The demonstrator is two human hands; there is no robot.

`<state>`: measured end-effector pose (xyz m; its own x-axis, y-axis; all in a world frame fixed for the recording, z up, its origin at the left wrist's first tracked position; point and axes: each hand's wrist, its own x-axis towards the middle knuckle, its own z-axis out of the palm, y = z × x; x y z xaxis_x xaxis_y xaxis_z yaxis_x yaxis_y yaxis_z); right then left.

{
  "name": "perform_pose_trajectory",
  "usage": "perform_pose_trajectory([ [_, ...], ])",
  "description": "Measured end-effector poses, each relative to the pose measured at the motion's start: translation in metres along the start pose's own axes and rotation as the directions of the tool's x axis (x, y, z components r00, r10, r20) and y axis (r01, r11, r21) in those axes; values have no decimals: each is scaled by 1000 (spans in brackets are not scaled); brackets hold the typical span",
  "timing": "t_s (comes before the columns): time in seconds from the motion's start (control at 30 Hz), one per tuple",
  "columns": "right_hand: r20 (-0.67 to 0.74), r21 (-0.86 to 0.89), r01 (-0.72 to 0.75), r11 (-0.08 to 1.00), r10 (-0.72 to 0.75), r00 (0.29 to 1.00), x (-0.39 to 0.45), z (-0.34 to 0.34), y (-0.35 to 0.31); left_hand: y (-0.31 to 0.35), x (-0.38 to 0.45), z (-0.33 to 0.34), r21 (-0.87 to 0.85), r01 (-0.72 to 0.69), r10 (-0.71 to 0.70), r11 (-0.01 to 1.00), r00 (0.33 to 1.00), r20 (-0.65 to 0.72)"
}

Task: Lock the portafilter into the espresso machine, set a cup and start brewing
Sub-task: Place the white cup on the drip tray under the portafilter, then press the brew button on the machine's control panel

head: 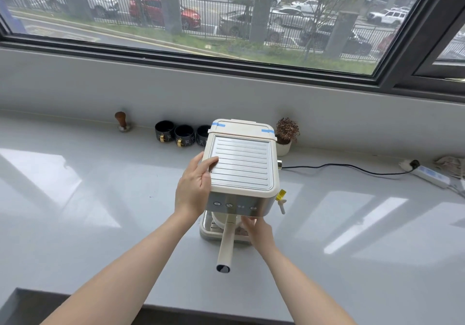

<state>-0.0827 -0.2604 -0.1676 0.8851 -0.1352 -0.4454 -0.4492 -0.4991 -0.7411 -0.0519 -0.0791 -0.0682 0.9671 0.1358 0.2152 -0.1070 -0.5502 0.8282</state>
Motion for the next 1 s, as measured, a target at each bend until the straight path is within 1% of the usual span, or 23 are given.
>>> perform_pose_trajectory([
  [0.07,-98,37,1,999,3,995,-12,-9,7,0,-1,0,3,9,-9,1000,1000,11],
  [0.1,-182,64,9,998,2,983,-19,-16,10,0,-1,0,2,5,-5,1000,1000,15],
  [0.13,-284,101,51,994,-20,959,-25,-25,10,0,-1,0,-2,0,0,1000,1000,16],
  [0.2,-479,171,237,956,-129,868,-34,-44,2,1,-1,-1,-16,-5,5,1000,1000,13],
  [0.27,-587,195,425,884,-242,772,-41,-57,-16,1,-1,-1,-29,-2,2,1000,1000,10],
  [0.33,-593,179,539,823,-347,727,-48,-62,-35,0,-1,-1,-42,-1,2,999,1000,7],
  [0.37,-578,135,566,813,-399,712,-52,-61,-42,0,-1,-1,-47,0,0,999,1000,7],
  [0.47,-519,-77,598,798,-544,659,-58,-48,-51,2,-2,-1,-51,-5,5,999,1000,15],
  [0.57,-473,-231,607,761,-633,614,-57,-32,-46,4,-4,-1,-76,0,1,997,1000,17],
  [0.63,-480,-284,600,748,-653,586,-53,-26,-43,4,-4,-1,-91,7,-5,996,1000,17],
  [0.73,-495,-318,601,733,-669,554,-48,-24,-42,4,-5,-1,-104,7,-5,995,1000,20],
  [1.0,-505,-283,638,716,-677,536,-46,-25,-39,0,-5,-1,-117,-2,5,993,1000,30],
])
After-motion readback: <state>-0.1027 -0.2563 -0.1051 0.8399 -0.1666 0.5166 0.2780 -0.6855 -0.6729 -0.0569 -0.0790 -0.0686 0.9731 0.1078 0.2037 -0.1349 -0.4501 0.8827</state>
